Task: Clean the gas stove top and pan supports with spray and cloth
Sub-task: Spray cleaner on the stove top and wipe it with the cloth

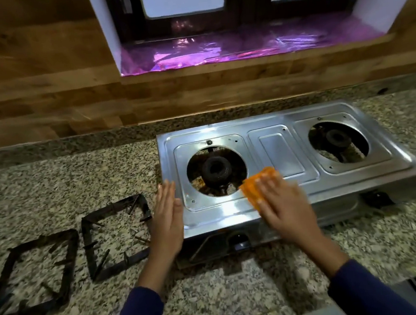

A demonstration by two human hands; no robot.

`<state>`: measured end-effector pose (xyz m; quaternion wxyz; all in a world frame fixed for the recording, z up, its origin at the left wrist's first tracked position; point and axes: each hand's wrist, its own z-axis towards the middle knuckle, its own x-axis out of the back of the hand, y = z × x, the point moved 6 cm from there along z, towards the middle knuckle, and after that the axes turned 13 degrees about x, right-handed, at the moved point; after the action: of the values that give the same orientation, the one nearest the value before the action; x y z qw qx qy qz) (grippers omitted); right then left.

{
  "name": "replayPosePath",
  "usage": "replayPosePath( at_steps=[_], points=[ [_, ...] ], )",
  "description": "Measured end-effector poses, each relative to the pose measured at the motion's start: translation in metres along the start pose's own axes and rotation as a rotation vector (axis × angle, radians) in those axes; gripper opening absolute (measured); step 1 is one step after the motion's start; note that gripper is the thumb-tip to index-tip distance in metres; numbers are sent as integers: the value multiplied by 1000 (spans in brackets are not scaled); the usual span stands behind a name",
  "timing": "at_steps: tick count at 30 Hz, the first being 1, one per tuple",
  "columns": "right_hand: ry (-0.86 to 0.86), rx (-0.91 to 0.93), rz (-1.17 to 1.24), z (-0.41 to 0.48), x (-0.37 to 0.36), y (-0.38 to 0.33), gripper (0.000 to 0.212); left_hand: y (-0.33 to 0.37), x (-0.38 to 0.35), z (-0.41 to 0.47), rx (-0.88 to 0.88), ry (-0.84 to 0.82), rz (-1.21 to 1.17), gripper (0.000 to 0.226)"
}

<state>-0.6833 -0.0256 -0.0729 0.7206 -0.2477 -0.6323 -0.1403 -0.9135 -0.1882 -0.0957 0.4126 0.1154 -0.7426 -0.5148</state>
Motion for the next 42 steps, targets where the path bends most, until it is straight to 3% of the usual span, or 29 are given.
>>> replayPosePath(
  at_steps=[4, 7, 13, 17, 22, 25, 27, 30, 37, 40, 42],
  points=[
    [30, -362, -70, -8, 19, 83, 67, 2, 0, 1, -6, -5, 9, 87],
    [38, -400, -70, -2, 23, 80, 75, 3, 1, -1, 24, -9, -57, 88],
    [75, -72, 80, 16, -8, -71, 61, -2, 16, 7, 197, -96, -425, 85],
    [70, 240, 141, 44, -31, -175, 58, 8, 36, 15, 203, -93, -427, 102],
    [23, 486, 39, 52, -45, -203, 53, 21, 51, 19, 205, -91, -309, 102],
    [76, 563, 12, 35, -49, -185, 52, 24, 40, 12, 202, -103, -186, 83],
    [159, 499, -2, 17, -45, -157, 52, 28, 29, 5, 166, -99, -121, 73],
    [319, 286, 24, -13, -26, -89, 50, 15, 15, 2, 122, -91, -44, 89],
    [400, -171, -19, -44, 19, 74, 47, 3, 5, 2, 27, -107, -21, 88],
    [433, -254, -9, -41, 21, 83, 45, 6, 7, 0, 39, -122, -95, 90],
    [477, -207, -2, -39, 18, 61, 43, 7, 6, -2, 34, -105, -106, 87]
  ],
)
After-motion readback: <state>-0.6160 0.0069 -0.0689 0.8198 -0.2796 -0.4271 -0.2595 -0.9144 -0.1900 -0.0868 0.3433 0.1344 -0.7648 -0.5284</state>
